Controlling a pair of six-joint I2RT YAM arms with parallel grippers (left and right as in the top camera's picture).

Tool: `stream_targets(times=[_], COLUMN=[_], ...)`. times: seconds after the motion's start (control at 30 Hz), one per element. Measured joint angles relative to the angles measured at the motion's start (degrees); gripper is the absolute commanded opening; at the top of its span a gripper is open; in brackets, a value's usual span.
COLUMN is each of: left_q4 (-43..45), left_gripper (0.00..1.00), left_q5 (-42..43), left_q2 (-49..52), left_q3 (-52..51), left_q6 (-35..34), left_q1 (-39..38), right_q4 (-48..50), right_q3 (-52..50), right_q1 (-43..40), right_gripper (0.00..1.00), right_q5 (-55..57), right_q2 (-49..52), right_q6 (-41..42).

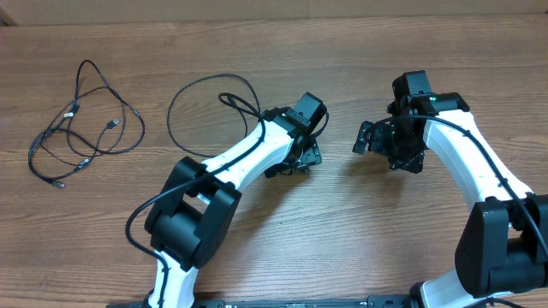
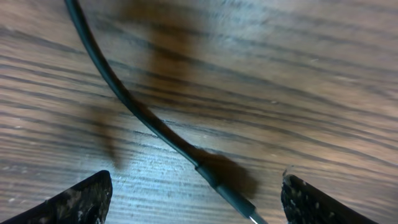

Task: Untangle cables

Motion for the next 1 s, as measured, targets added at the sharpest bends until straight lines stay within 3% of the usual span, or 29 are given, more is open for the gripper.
stream_targets(times=[0.1, 0.27, 0.43, 0.8, 0.9, 1.0], left_q4=[0.07, 0.28, -0.57, -11.69, -12.39, -12.07], left_gripper=[0.78, 0.32, 0.05, 0.06, 0.10, 0.04], left_q5=[0.00, -0.11, -0.13, -2.32, -6.56, -11.26], left_q2=[1.44, 1.84, 2.08, 2.73, 2.84, 2.84], left_q3=[0.00, 0.00, 0.00, 7.93, 13.70, 15.43], left_q6=[-0.11, -0.26, -0.39, 1.36, 7.85, 15.28], left_q1=[-0.46, -0.83, -0.81, 6.60, 10.99, 16.26], right_q4=[0.02, 0.04, 0.04, 0.07, 0.11, 0.13], right_q3=[0.00, 0.00, 0.00, 0.00, 0.00, 0.00], right_q1=[-0.02, -0.02, 0.00, 0.00, 0.00, 0.00], right_gripper=[1.00, 1.00, 1.00, 1.00, 1.00, 1.00], right_q5=[0.04, 0.02, 0.00, 0.02, 0.04, 0.02], right_q2=[0.00, 0.00, 0.00, 0.00, 0.00, 0.00], right_q6=[0.00, 0.00, 0.00, -0.02, -0.02, -0.02])
